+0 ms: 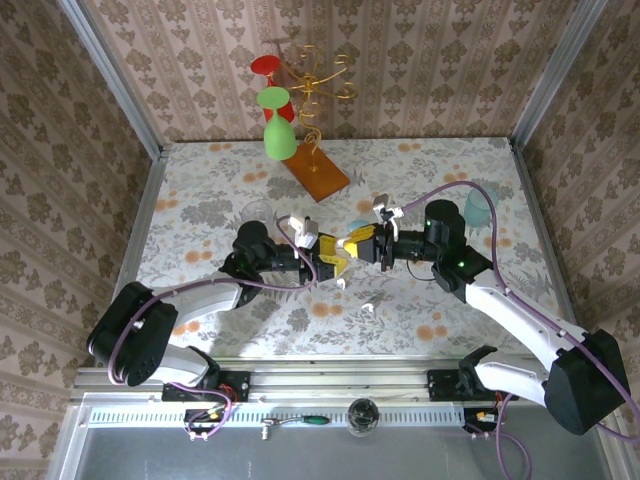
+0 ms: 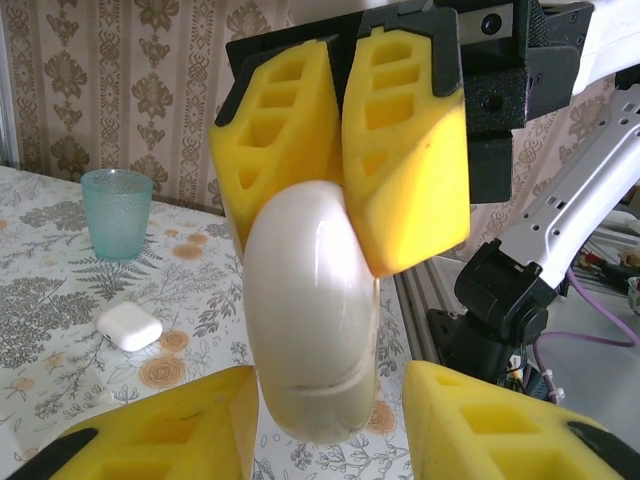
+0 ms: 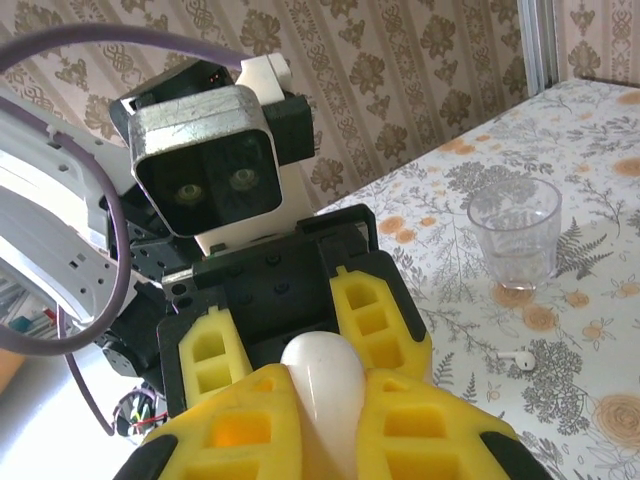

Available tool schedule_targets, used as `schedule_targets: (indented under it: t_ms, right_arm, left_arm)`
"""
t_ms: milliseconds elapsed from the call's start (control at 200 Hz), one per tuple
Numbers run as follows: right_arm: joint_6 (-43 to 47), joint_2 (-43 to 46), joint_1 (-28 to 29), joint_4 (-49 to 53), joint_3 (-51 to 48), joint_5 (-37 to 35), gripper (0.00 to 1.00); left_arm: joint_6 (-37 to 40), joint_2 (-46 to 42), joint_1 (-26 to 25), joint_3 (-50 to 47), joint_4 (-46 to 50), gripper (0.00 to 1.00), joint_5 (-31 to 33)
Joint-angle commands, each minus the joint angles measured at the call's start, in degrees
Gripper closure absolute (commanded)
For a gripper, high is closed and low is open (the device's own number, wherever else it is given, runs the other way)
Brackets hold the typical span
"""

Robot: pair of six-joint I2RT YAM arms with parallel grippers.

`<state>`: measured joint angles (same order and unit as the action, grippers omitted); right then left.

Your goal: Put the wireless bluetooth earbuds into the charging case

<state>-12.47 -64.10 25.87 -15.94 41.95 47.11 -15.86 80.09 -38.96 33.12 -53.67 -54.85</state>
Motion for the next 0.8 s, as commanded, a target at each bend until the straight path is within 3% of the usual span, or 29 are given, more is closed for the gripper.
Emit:
schedule_targets:
  t_ms: [0,430,620,795]
  right_arm:
    - [-2.68,0.75,-0.12,-5.38,-0.55,1.21,0.93]
    - [-8.22,-0.33,-0.12,-14.07,-2.55,2.28,0.92]
    - [-8.32,-0.5,-0.12,-14.22,-2.58,2.84,0.92]
    - [-8.28,-0.42,-0.12,-14.04,-2.54,2.72,0.92]
  left_arm:
    - [-0.63,-0.53,-0.33,1.33,-4.05,0.58,0.01]
    - [-6.32,3.18,-0.59,0.43,-18.0,0.6,1.04]
    - [-7.03,2.88,-0.64,0.63,-19.02,0.61,1.41]
    - [-6.99,3.3,-0.6,0.87,-18.93,0.76,1.02]
